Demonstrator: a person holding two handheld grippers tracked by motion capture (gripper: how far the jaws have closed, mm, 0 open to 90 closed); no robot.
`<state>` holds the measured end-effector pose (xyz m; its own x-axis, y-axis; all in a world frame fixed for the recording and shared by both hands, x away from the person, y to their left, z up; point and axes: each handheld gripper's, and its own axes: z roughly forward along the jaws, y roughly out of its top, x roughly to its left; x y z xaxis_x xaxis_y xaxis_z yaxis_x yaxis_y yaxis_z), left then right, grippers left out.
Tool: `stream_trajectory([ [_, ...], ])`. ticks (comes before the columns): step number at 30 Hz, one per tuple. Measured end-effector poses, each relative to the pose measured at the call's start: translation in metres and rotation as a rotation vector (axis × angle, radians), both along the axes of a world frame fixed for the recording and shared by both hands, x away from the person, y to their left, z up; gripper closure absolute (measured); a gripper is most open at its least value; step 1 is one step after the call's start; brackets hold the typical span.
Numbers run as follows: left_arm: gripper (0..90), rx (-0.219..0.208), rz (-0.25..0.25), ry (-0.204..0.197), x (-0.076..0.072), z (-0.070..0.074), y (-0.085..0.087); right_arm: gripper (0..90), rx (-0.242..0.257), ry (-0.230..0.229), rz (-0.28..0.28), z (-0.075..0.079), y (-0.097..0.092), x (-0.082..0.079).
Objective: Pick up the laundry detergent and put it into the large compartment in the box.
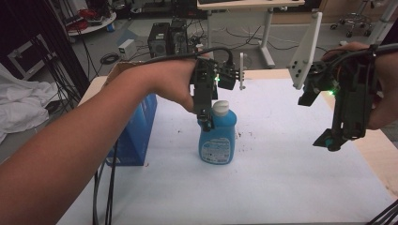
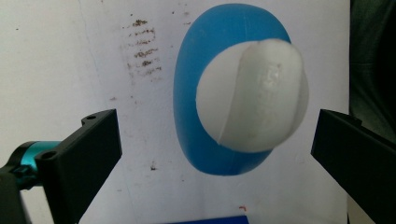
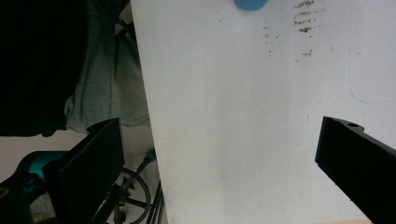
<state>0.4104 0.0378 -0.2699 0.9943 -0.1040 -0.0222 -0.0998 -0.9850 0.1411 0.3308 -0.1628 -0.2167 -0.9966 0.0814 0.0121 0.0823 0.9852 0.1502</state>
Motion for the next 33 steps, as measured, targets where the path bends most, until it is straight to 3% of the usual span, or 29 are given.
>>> stream_trajectory([
  [12, 1.7, -0.024, -0.016, 0.006, -0.003, -0.016, -0.008, 0.7, -0.003, 0.005, -0.002, -0.004, 0.002, 0.0],
  [33, 2.6, 0.008, -0.015, 0.004, -0.003, -0.03, -0.016, 0.7, 0.002, 0.009, -0.006, -0.008, 0.001, 0.002],
])
